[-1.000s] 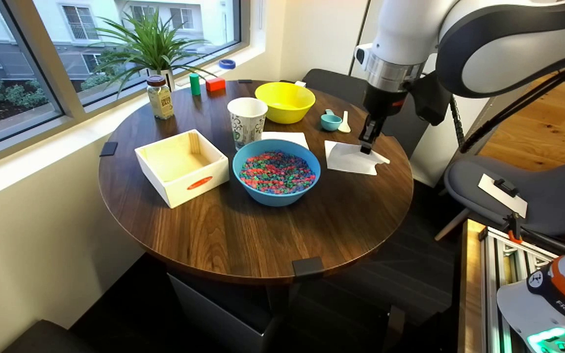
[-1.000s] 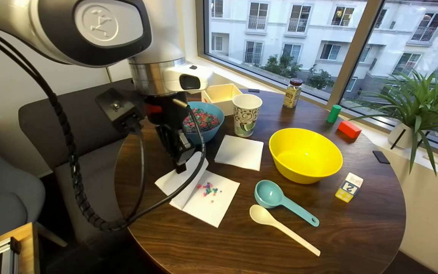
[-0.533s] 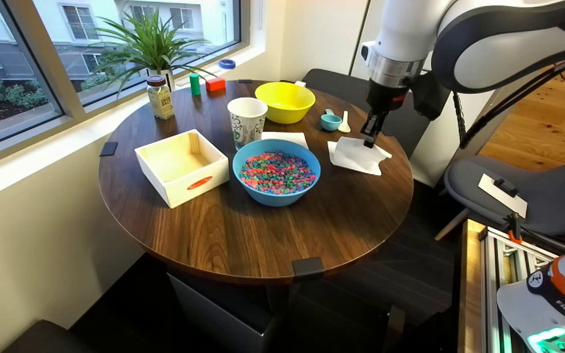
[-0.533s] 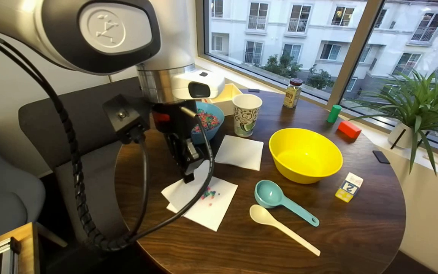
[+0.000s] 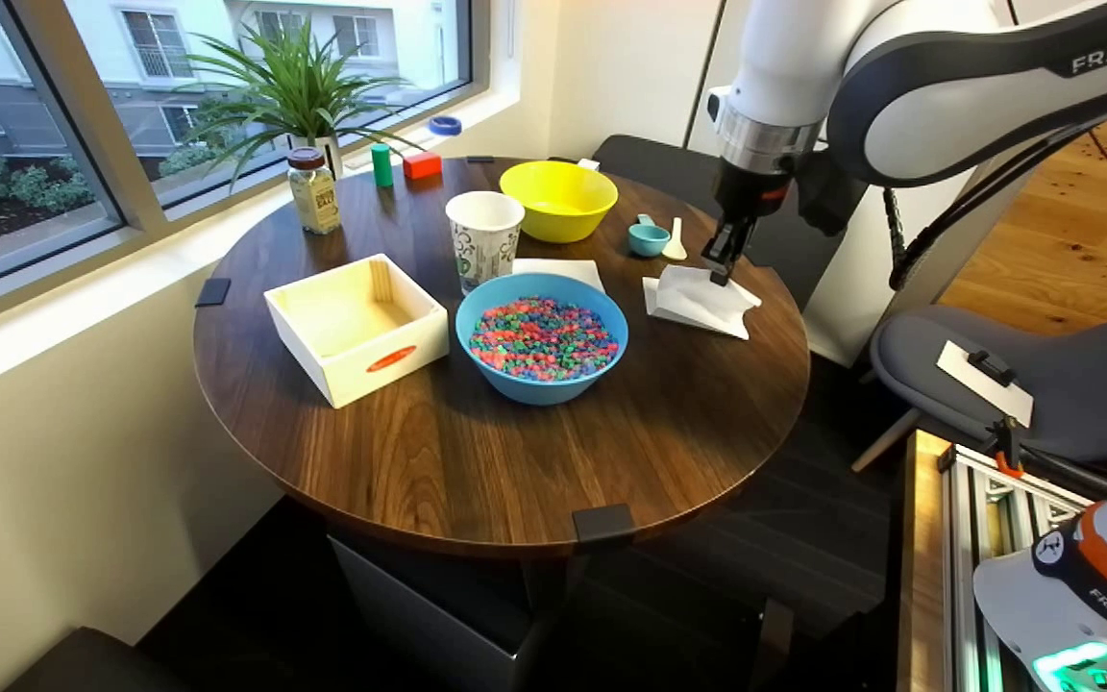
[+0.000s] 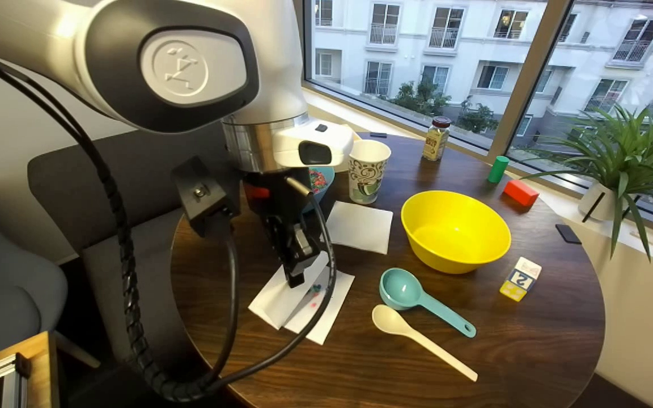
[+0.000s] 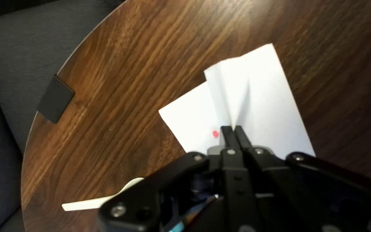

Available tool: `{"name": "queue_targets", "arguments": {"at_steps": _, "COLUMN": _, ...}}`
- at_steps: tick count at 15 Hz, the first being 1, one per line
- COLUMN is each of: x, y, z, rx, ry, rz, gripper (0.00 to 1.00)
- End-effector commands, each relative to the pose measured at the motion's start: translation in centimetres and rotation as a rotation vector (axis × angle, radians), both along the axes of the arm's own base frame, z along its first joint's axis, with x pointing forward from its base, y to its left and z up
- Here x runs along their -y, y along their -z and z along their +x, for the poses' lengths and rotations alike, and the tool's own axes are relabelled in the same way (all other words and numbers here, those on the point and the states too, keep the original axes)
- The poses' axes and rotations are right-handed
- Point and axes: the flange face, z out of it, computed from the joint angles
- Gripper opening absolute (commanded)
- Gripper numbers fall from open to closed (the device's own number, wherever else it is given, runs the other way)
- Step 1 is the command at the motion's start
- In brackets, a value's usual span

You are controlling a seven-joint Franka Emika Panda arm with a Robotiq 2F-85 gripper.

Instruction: Put some of the contents of the blue bowl onto the napkin and then fold the napkin to cover the contents

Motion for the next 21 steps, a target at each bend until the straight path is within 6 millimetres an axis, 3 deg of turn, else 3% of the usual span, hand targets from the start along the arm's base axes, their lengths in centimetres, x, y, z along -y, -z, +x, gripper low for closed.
{"name": "queue_targets", "arguments": {"at_steps": 1, "x": 0.8, "y": 0.5, "z": 0.5, "rx": 0.018, "ry": 0.018, "rz": -0.019, "gripper": 0.33}}
{"name": "queue_targets", "arguments": {"at_steps": 10, "x": 1.3, "y": -0.4, "z": 1.1, "rx": 0.061, "ry": 0.027, "rz": -0.033, "gripper": 0.99}}
{"name": "queue_targets", "arguments": {"at_steps": 15, "x": 1.1, "y": -2.9, "z": 1.0, "rx": 0.112, "ry": 0.041, "rz": -0.042, "gripper": 1.0}}
{"name": "queue_targets", "arguments": {"at_steps": 21, "x": -1.6, "y": -8.2, "z": -0.6, "rx": 0.199, "ry": 0.094, "rz": 0.037, "gripper": 1.0}}
